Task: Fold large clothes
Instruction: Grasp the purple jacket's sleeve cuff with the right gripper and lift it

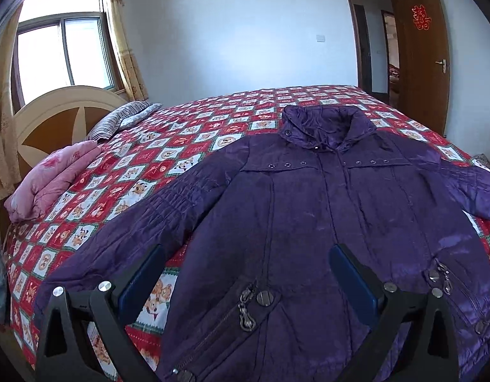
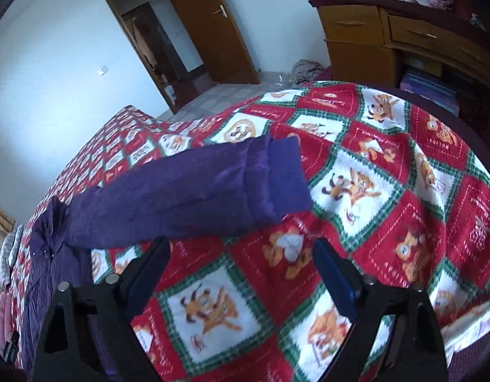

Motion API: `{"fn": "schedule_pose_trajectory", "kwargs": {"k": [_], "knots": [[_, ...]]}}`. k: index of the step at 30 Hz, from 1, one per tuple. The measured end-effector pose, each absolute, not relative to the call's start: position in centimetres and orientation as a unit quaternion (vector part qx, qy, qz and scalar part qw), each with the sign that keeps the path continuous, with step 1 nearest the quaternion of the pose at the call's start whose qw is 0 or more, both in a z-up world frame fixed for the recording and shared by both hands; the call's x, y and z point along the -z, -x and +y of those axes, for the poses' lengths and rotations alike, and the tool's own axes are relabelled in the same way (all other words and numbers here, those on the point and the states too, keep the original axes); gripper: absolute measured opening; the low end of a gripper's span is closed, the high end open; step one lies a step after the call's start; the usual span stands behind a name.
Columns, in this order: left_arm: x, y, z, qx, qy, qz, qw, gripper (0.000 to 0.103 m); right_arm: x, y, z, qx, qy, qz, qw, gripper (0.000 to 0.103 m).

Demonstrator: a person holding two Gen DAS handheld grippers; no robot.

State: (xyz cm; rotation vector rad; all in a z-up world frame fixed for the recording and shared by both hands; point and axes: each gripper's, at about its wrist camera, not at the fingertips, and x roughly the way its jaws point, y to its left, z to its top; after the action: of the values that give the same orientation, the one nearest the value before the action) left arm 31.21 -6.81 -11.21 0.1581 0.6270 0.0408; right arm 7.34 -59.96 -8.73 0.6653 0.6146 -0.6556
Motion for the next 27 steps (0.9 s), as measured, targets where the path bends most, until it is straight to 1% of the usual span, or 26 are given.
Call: {"fn": "schedule_pose_trajectory", "kwargs": {"k": [2, 4, 7, 9, 10, 11, 12, 13, 14, 17, 20, 27], "knots": [[11.8, -32.9, -6.5, -0.03, -0.073, 0.32, 0.944, 0.102, 8.8, -7.7, -62.0, 0.324, -0.332, 0.289, 0.837, 0.09], [12.4, -34.3, -6.0, -0.04, -0.065, 0.333, 0.94, 0.102, 9.2, -8.8, -63.6, 0.328, -0.352, 0.288, 0.828, 0.087], [13.2, -35.7, -5.5, -0.048, -0.059, 0.346, 0.935, 0.102, 10.2, -10.5, -65.3, 0.319, -0.366, 0.307, 0.819, 0.077], [13.8, -36.5, -5.4, -0.052, -0.059, 0.355, 0.932, 0.102, 10.6, -11.2, -65.7, 0.307, -0.367, 0.316, 0.819, 0.057], [14.1, -36.8, -5.2, -0.053, -0.057, 0.358, 0.93, 0.102, 10.5, -11.5, -65.6, 0.305, -0.358, 0.319, 0.823, 0.053], [14.3, -37.0, -5.1, -0.054, -0.054, 0.362, 0.929, 0.102, 10.3, -11.8, -65.5, 0.302, -0.345, 0.322, 0.829, 0.043], [14.4, -37.3, -4.9, -0.053, -0.052, 0.363, 0.929, 0.102, 10.4, -12.2, -65.4, 0.296, -0.333, 0.323, 0.835, 0.027], [14.5, -37.5, -4.8, -0.052, -0.05, 0.365, 0.928, 0.102, 9.9, -12.4, -65.1, 0.296, -0.316, 0.328, 0.84, 0.025], [14.6, -37.7, -4.8, -0.051, -0.05, 0.367, 0.928, 0.102, 9.5, -12.7, -65.1, 0.306, -0.298, 0.329, 0.842, 0.015], [14.5, -38.3, -4.2, -0.049, -0.045, 0.368, 0.928, 0.102, 7.4, -12.8, -64.2, 0.318, -0.251, 0.325, 0.855, 0.013], [14.1, -38.7, -3.5, -0.051, -0.042, 0.364, 0.929, 0.102, 4.0, -13.4, -62.4, 0.323, -0.193, 0.313, 0.872, 0.013], [13.7, -38.9, -1.2, -0.057, -0.023, 0.365, 0.929, 0.102, -3.9, -18.1, -55.3, 0.302, -0.065, 0.252, 0.917, 0.01]]}}
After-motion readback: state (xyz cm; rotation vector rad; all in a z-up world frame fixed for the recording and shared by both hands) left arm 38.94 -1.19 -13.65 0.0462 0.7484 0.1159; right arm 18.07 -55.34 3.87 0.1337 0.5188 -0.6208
